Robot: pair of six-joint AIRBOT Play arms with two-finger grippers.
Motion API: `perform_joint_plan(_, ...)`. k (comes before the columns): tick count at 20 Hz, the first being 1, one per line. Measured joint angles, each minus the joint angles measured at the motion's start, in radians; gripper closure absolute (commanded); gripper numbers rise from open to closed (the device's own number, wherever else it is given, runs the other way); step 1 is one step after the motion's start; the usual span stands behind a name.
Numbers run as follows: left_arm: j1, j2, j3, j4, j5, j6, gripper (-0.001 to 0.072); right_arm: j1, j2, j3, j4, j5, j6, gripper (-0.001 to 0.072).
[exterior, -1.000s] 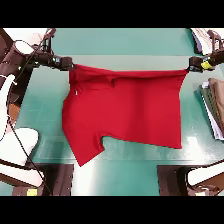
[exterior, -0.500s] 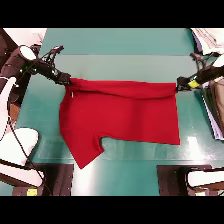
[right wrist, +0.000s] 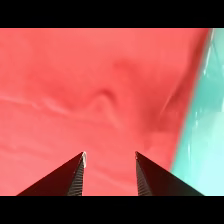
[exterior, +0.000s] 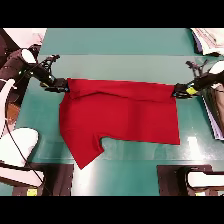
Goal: Fold the shirts.
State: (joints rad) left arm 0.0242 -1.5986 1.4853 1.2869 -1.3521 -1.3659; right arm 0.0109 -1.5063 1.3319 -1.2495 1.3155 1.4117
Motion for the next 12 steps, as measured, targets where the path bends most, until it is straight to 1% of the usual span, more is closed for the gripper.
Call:
perform_joint_plan(3, 0.000, 0.113, -0.136, 0.023, -0.020, -0.042, 0.0045, -0.056, 0.075, -0.003, 0.000, 0.046, 0.000, 0.0340)
perform_joint_plan(9, -0.001, 0.483, -0.620, -0.026, -0.029, -0.131, 0.0045, -0.121, 0.174, -0.004, 0.006, 0.077, -0.027, 0.0341)
perform_joint_plan(12, -0.001, 0.655, -0.799, -0.065, -0.007, -0.186, 0.0045, -0.128, 0.181, -0.004, 0.038, 0.076, -0.047, 0.0341)
